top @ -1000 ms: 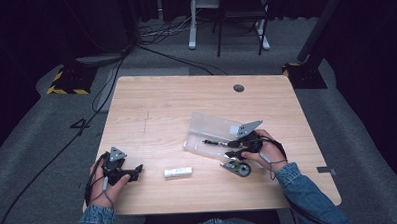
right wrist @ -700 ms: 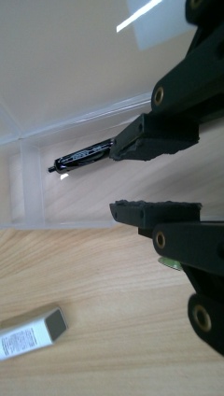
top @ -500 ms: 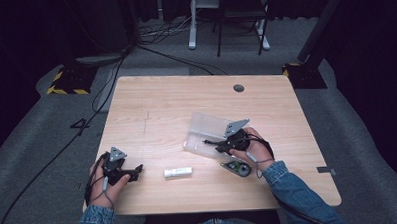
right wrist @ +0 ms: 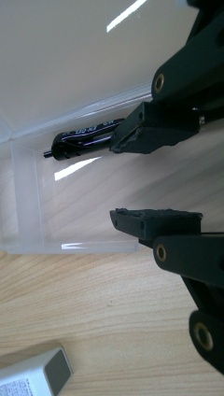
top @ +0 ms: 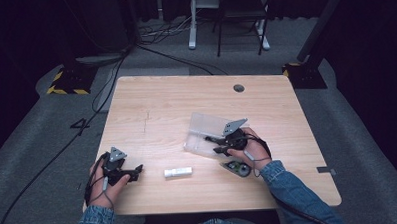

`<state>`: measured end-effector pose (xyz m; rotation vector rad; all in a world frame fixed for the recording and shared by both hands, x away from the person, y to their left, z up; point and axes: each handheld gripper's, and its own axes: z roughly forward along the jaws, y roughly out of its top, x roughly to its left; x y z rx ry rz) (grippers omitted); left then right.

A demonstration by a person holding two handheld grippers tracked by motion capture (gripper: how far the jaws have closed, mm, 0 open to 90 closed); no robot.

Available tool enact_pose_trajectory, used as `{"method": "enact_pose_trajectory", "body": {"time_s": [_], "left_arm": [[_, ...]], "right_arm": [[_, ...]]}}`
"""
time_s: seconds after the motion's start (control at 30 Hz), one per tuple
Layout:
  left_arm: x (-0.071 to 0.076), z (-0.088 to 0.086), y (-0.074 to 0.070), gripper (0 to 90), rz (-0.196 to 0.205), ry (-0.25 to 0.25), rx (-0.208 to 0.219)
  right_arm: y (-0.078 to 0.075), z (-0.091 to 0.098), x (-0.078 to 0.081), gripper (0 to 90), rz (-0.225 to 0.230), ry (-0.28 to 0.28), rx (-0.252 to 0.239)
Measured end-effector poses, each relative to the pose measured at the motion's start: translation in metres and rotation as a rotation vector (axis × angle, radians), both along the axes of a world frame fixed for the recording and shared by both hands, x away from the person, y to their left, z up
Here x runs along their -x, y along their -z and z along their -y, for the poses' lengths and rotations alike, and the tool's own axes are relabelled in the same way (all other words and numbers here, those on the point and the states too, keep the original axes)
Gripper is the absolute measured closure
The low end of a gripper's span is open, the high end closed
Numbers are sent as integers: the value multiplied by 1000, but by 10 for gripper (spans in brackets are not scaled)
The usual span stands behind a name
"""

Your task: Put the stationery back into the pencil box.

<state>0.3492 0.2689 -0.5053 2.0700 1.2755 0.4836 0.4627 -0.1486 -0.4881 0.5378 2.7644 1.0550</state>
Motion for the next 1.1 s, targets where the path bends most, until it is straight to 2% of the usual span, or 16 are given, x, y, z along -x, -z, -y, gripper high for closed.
{"method": "enact_pose_trajectory", "body": {"time_s": [0.23,0.37,0.67,0.87,1.1], "left_arm": [[0,0,0,136,0,0,1],[0,0,0,136,0,0,1],[0,0,0,135,-2,2,1],[0,0,0,134,-3,1,1],[0,0,0,133,-3,1,2]], "right_arm": [[-4,2,1,580,7,3,-7],[-13,6,5,558,13,13,-34],[-38,29,28,496,9,43,-88],[-45,47,44,431,-13,75,-111],[-53,64,61,366,-28,101,-112]]}}
